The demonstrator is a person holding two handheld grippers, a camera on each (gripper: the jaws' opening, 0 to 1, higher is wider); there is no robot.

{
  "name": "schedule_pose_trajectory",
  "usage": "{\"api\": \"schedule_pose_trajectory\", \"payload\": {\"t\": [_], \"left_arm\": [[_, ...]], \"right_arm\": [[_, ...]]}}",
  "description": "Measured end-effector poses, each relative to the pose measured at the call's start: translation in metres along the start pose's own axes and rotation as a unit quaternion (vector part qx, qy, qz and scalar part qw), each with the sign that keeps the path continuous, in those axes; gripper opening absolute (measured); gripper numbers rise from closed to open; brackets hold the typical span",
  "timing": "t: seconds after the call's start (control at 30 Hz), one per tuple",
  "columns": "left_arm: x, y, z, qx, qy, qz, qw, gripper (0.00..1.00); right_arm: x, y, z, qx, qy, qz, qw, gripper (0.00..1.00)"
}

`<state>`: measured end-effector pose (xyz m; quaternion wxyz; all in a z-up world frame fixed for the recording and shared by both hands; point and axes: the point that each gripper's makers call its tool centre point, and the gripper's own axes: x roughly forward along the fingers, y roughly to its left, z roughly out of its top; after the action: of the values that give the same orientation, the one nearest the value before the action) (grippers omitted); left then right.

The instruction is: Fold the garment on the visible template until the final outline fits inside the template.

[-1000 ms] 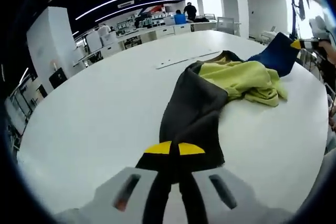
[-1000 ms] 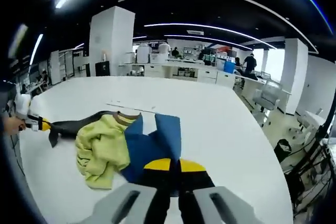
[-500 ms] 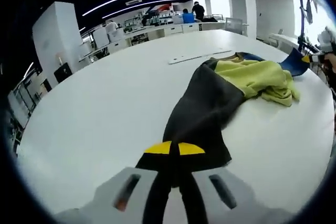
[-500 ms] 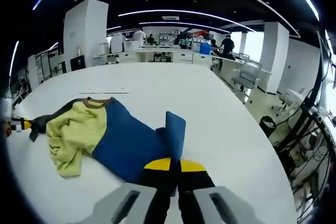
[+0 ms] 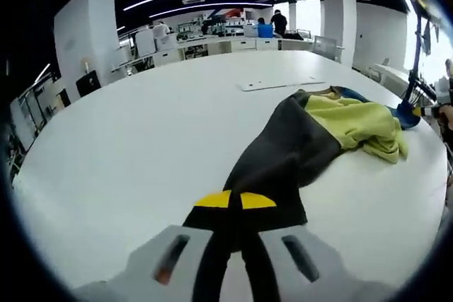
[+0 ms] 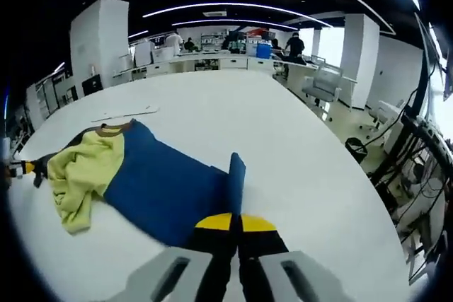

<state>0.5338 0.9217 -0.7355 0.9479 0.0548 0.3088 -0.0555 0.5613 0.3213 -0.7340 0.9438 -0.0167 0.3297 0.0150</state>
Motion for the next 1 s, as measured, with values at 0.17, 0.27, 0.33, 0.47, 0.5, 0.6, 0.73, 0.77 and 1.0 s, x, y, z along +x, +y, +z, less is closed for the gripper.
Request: {"api": "schedule_pose_trajectory", "payload": {"t": [0.17, 0.27, 0.33, 0.47, 0.5, 0.6, 0.73, 0.77, 1.0], "left_arm": [[0.003, 0.008, 0.001, -0.030, 0.000, 0.005, 0.9995, 0.00], [0.004, 0.015, 0.001, -0.020, 0.004, 0.016, 0.9997, 0.00], [0.004, 0.018, 0.001, -0.020, 0.005, 0.020, 0.9996, 0.00], [0.006, 0.027, 0.003, -0.007, 0.003, 0.027, 0.9996, 0.00], [0.007, 0.028, 0.003, -0.004, 0.003, 0.026, 0.9996, 0.00], [0.007, 0.026, 0.002, 0.001, 0.003, 0.021, 0.9998, 0.00], [0.004, 0.028, -0.001, 0.001, 0.007, 0.026, 0.9996, 0.12], [0.003, 0.027, 0.000, -0.008, 0.001, 0.024, 0.9997, 0.17], [-0.010, 0.021, 0.009, -0.023, -0.031, 0.006, 0.9992, 0.51]], "right_arm": [[0.004, -0.011, -0.005, 0.026, 0.012, -0.011, 0.9995, 0.00], [0.006, -0.014, -0.008, 0.031, 0.021, -0.015, 0.9992, 0.00], [0.007, -0.015, -0.009, 0.033, 0.021, -0.016, 0.9991, 0.00], [0.007, -0.015, -0.008, 0.031, 0.024, -0.016, 0.9991, 0.00], [0.007, -0.016, -0.008, 0.031, 0.023, -0.018, 0.9991, 0.00], [0.008, -0.017, -0.008, 0.030, 0.026, -0.016, 0.9991, 0.00], [0.008, -0.013, -0.012, -0.016, 0.041, -0.003, 0.9990, 0.00], [0.008, -0.012, -0.010, -0.022, 0.037, -0.003, 0.9991, 0.02], [-0.002, 0.003, 0.011, -0.020, 0.003, 0.033, 0.9992, 0.37]]}}
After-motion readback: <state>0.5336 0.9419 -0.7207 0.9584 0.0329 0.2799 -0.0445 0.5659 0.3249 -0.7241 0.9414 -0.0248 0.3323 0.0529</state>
